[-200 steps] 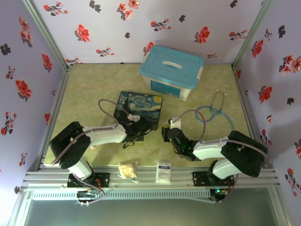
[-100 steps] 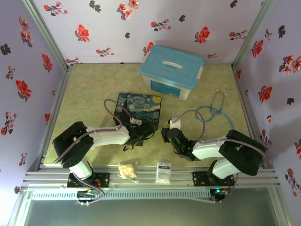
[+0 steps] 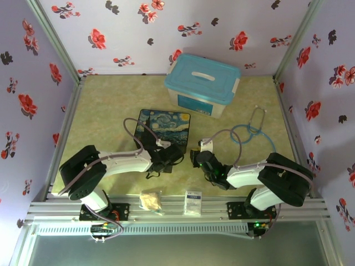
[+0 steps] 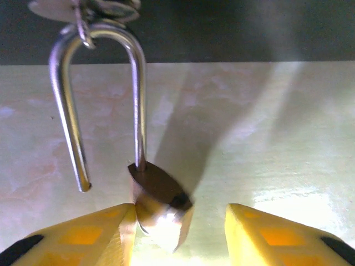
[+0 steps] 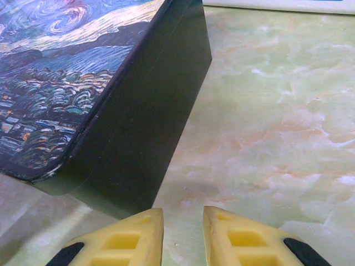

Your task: Unlock the padlock with the key

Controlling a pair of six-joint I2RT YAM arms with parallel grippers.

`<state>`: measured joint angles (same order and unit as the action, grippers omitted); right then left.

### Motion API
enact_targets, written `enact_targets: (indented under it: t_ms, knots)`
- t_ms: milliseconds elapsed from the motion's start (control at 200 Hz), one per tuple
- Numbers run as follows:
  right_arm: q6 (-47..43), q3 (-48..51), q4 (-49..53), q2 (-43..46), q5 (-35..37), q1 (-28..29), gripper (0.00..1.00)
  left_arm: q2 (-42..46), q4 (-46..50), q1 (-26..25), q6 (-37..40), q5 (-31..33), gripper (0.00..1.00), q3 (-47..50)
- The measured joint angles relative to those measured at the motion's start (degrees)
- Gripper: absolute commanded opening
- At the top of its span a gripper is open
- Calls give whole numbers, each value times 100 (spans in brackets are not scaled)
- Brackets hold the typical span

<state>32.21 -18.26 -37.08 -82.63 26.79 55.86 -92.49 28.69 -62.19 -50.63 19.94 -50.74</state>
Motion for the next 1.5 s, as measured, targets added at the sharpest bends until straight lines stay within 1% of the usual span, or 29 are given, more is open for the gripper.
enact_targets:
  t_ms: [85, 140, 200, 230, 305, 355, 400, 460, 500, 525, 615, 680, 780, 860, 1005, 1040, 1145, 1295, 1500]
  knots:
    - [9, 0, -2, 0, 0, -2, 24, 0, 31, -76, 0, -15, 46, -66]
    - [35, 2, -17, 0, -13, -2, 26, 9, 28, -94, 0, -33, 46, -111]
    - [37, 11, -63, 7, -66, 0, 32, 72, 28, -92, 2, -48, 46, -118]
    - [28, 13, -57, 24, -120, 0, 37, 133, 26, -81, 2, -59, 48, -111]
    - [-63, 13, 35, 184, -251, 22, 47, 415, -37, -24, -9, -118, 60, -33]
    - [-87, 13, 151, 398, -297, 79, 53, 756, -105, 37, 46, -164, 68, 76]
    - [-153, 13, 247, 640, -328, 155, 62, 1143, -184, 118, 22, -201, 82, 203]
    - [-157, 11, 326, 953, -426, 238, 70, 1668, -284, 264, 109, -236, 99, 363]
    - [-190, 4, 363, 1108, -538, 264, 78, 2002, -380, 393, 125, -282, 100, 466]
    - [-157, -7, 387, 1176, -625, 278, 79, 2197, -452, 494, 184, -323, 100, 533]
    - [-197, -133, 496, 1176, -960, 295, 79, 2767, -756, 920, 256, -551, 100, 822]
    - [-195, -306, 601, 1003, -1158, 315, 77, 3147, -1001, 1366, 289, -826, 100, 1126]
    - [-166, -684, 608, 472, -1447, 380, 71, 3582, -1272, 1980, 282, -1163, 100, 1561]
    - [-140, -1008, 555, -33, -1665, 448, 66, 3790, -1362, 2225, 282, -1309, 100, 1762]
    - [-61, -1582, 511, -890, -1993, 485, 59, 3875, -1502, 2389, 282, -1508, 100, 1834]
    - [-55, -1674, 483, -1064, -2041, 485, 55, 3895, -1550, 2406, 282, -1532, 100, 1862]
    - [-31, -1882, 496, -1469, -2122, 485, 49, 3965, -1661, 2428, 278, -1580, 100, 2026]
    - [-24, -2096, 529, -1860, -2155, 485, 48, 3971, -1746, 2435, 254, -1617, 100, 2216]
    - [-20, -2212, 479, -2070, -2280, 479, 49, 3969, -1808, 2439, 208, -1620, 100, 2291]
